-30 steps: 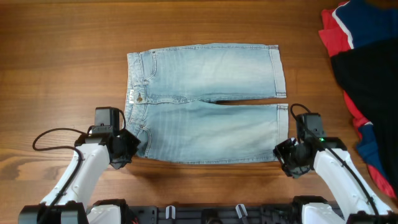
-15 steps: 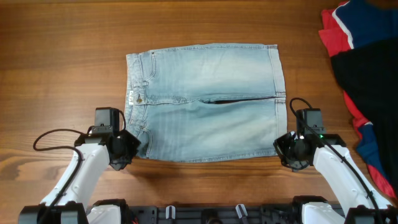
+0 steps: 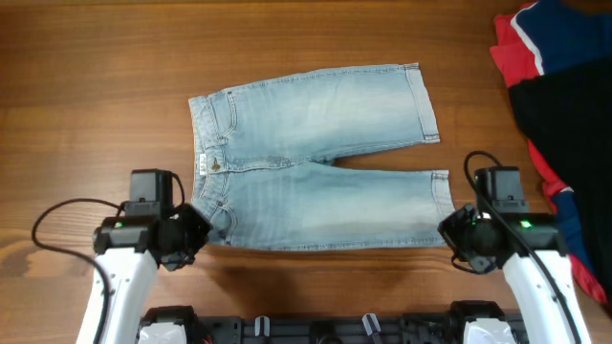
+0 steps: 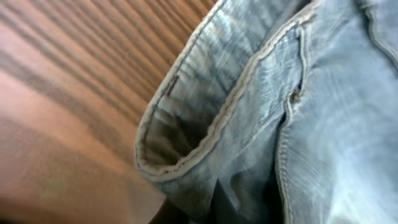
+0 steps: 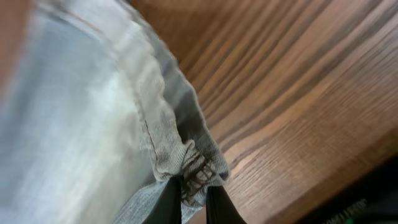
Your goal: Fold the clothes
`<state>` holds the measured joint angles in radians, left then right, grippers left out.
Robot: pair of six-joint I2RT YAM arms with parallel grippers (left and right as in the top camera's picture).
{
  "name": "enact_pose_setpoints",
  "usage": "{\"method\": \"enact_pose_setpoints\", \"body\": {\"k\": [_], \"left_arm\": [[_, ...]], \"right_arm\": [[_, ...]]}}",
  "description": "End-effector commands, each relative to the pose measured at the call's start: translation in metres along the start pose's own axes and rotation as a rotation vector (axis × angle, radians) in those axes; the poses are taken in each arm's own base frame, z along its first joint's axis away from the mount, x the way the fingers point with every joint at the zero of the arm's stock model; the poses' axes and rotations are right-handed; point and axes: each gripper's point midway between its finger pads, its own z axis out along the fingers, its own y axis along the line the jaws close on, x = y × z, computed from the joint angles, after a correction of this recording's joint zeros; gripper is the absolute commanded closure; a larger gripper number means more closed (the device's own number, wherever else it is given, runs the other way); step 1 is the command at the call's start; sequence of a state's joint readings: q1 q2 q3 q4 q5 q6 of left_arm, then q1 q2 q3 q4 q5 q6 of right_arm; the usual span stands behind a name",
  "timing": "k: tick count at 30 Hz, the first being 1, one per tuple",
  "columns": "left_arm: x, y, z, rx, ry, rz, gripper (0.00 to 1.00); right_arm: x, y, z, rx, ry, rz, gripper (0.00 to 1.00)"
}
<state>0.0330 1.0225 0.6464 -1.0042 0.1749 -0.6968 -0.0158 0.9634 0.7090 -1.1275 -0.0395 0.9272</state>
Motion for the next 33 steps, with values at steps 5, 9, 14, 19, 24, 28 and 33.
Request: {"method": "enact_pose_setpoints", "body": {"k": [5, 9, 14, 19, 24, 28, 33], "left_arm": [[0.014, -0.003, -0.054, 0.052, -0.032, 0.045, 0.96], [0.019, -0.003, -0.076, 0.098, -0.087, 0.057, 0.96], [-0.021, -0.027, -0.088, 0.184, -0.273, 0.04, 0.96], [-0.067, -0.06, -0.088, 0.237, -0.397, 0.057, 0.96], [-0.1, -0.076, -0.046, 0.178, -0.363, 0.044, 0.96], [-0.116, -0.081, -0.009, 0.138, -0.318, 0.002, 0.96], [-0.129, -0.089, 0.01, 0.147, -0.315, -0.045, 0.96]], "right_arm": [[-0.034, 0.013, -0.072, -0.063, -0.215, -0.08, 0.96], [-0.049, 0.031, -0.102, -0.117, -0.29, -0.138, 0.96], [-0.076, 0.068, -0.105, -0.121, -0.313, -0.266, 0.96], [-0.119, 0.124, -0.092, -0.109, -0.326, -0.374, 0.96], [-0.151, 0.177, -0.063, -0.148, -0.335, -0.493, 0.96], [-0.167, 0.197, -0.035, -0.156, -0.346, -0.499, 0.96], [-0.177, 0.211, -0.01, -0.162, -0.35, -0.5, 0.96]]}}
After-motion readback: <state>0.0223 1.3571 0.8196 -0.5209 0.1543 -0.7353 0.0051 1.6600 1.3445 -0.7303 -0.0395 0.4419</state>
